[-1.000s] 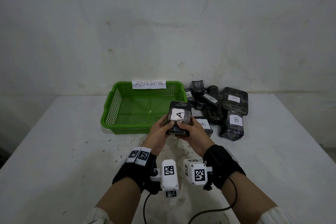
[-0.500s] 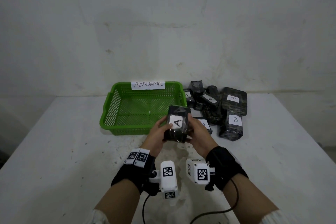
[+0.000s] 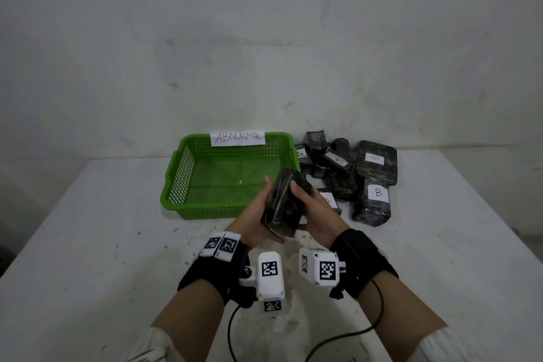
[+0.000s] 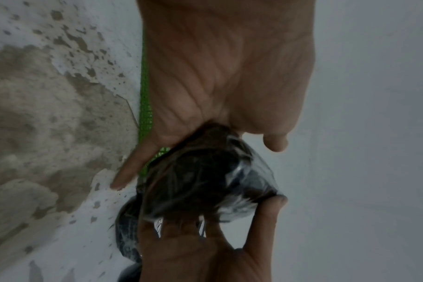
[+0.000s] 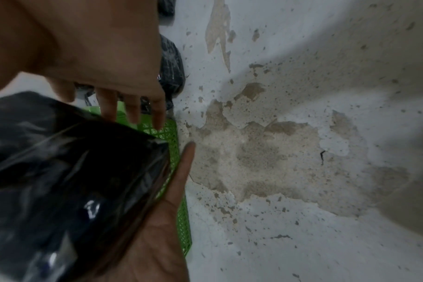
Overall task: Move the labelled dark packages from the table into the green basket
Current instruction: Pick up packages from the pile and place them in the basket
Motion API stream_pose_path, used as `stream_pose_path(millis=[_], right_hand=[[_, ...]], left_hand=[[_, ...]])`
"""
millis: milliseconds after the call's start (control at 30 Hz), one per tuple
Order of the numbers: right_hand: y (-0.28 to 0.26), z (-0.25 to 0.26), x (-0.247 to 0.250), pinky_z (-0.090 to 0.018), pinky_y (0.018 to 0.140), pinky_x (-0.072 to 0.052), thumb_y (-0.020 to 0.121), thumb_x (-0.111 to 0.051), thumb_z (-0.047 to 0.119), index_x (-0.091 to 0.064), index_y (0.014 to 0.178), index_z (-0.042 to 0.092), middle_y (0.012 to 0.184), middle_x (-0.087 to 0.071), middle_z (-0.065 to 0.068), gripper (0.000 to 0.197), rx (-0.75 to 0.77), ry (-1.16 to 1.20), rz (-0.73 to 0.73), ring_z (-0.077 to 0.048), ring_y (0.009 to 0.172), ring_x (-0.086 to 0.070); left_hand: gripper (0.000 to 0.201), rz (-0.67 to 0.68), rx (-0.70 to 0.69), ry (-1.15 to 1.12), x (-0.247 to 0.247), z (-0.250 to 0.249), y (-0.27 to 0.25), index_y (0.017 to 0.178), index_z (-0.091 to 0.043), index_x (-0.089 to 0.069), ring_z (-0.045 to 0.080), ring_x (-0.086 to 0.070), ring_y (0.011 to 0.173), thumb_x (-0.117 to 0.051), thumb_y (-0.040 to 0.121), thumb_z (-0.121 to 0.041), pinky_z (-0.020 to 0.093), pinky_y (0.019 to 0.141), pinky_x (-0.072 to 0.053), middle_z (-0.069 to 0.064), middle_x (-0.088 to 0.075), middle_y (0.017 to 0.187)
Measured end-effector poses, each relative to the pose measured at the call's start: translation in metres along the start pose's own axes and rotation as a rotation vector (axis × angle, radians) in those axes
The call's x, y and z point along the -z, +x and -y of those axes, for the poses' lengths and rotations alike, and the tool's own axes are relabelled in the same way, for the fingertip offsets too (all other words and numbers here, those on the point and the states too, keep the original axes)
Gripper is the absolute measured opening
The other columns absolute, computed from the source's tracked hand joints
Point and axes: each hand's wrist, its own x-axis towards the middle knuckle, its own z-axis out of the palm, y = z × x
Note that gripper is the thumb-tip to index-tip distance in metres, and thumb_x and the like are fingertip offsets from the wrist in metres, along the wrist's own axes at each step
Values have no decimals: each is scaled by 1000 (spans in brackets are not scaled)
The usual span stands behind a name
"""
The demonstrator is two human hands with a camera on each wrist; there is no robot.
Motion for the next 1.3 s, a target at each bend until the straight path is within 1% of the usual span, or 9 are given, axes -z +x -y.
stream_pose_path(millis=[100, 233, 333, 467, 733, 833, 1000, 1200, 1300], right_hand=[[1, 1, 0, -49, 95, -50, 86, -65, 39, -51, 131, 24, 124, -66, -5, 50, -15, 34, 17, -23, 114, -62], [6, 0, -1, -44, 97, -50, 97, -48, 42, -48, 135, 17, 129, -62, -9, 45, 30, 90, -44, -25, 117, -60], [5, 0, -3, -41, 95, -50, 102, -35, 41, -51, 132, 13, 128, -62, -12, 43, 53, 67, -34, -26, 115, -61], [4, 3, -9, -33, 76, -53, 103, -39, 33, -47, 133, 14, 125, -61, -11, 37, 97, 54, -67, -21, 103, -63], [3, 2, -9, -31, 81, -54, 102, -42, 27, -50, 133, 13, 121, -64, -9, 34, 110, 94, -12, -18, 102, -65], [1, 0, -8, -29, 77, -56, 101, -44, 23, -48, 135, 14, 115, -67, -5, 35, 124, 103, 9, -15, 98, -67], [1, -2, -9, -40, 92, -53, 93, -60, 14, -42, 142, 22, 124, -65, -4, 53, 124, 8, 20, -20, 108, -65], [-1, 3, -8, -37, 84, -56, 92, -60, 10, -47, 136, 18, 120, -66, -9, 46, 155, 60, 13, -22, 101, -67], [-3, 2, -9, -42, 90, -53, 91, -61, 12, -51, 130, 18, 117, -67, -8, 41, 109, 5, 19, -23, 101, -66]], left_hand=[[54, -85, -52, 95, -5, -1, 2, 125, -23, -53, 25, -63, 98, -27, 95, -59, 39, 80, -51, 7, -65, 114], [36, -251, -203, 52, -2, 0, 15, 133, -20, -46, 13, -58, 94, -39, 100, -33, 36, 83, -49, -1, -61, 108], [33, -247, -233, -38, -4, -3, 17, 125, -14, -51, 16, -59, 94, -39, 100, -32, 32, 79, -49, 7, -61, 110], [33, -232, -261, -81, -8, -4, 18, 125, -8, -51, 21, -62, 97, -47, 97, -26, 33, 86, -51, 12, -63, 112], [31, -235, -295, -128, -4, -3, 16, 124, -8, -53, 15, -65, 88, -48, 97, -21, 24, 66, -55, 6, -65, 103], [32, -243, -299, -124, -4, -2, 16, 127, -7, -51, 19, -64, 92, -49, 96, -16, 28, 73, -55, 11, -64, 113], [36, -240, -294, -149, -3, 0, 15, 131, -7, -51, 20, -64, 94, -48, 97, -18, 29, 77, -54, 13, -63, 117], [39, -193, -288, -128, -3, 2, 14, 135, -10, -47, 22, -63, 99, -48, 96, -14, 33, 84, -54, 14, -61, 123], [39, -207, -309, -150, -3, 2, 15, 135, -8, -47, 18, -65, 93, -47, 97, -16, 28, 74, -57, 11, -63, 117]])
